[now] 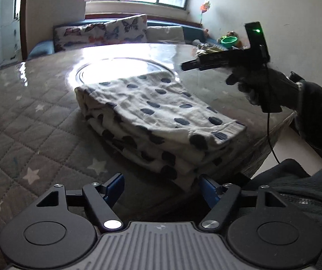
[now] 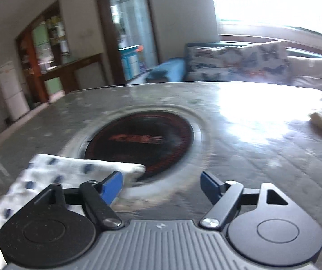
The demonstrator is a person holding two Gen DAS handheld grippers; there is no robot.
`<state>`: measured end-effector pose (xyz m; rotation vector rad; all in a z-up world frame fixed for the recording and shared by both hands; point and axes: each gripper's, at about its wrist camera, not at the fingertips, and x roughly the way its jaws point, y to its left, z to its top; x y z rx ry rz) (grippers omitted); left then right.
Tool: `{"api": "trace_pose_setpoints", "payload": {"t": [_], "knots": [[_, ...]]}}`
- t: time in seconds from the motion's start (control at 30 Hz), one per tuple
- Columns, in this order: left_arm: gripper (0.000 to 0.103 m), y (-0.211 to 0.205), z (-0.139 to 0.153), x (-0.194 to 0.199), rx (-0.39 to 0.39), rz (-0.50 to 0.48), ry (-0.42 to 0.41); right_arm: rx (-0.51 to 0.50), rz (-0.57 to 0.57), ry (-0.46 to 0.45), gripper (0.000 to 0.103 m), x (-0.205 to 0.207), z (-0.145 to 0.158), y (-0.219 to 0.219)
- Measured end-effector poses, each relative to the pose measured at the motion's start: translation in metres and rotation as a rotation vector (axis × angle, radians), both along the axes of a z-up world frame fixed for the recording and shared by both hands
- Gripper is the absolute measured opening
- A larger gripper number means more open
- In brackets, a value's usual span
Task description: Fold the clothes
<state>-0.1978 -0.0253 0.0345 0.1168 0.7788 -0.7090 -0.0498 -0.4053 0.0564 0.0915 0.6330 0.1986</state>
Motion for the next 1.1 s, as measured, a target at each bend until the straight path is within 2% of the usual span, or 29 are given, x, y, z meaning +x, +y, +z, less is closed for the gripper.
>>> {"api": "trace_pose_setpoints", "payload": {"t": [0.2,0.7,0.9,1.1], "knots": [[0.076,-0.01,-0.005,-0.004,0.044,0.011,-0.026,0.009,-0.092,0.027,0.087,0.0,-0.017,-0.022],[0.077,-0.002,-0.01,0.017,0.099,0.161,-0.048,0.004,-0.116,0.043,0.092,0.007,-0.033,-0.032],[0.075,0.015,-0.012,0.05,0.088,0.269,-0.047,-0.029,-0.13,0.032,0.092,0.008,-0.034,-0.028],[0.065,0.019,-0.013,0.089,0.068,0.339,-0.055,-0.049,-0.161,0.029,0.095,0.011,-0.036,-0.033]]}}
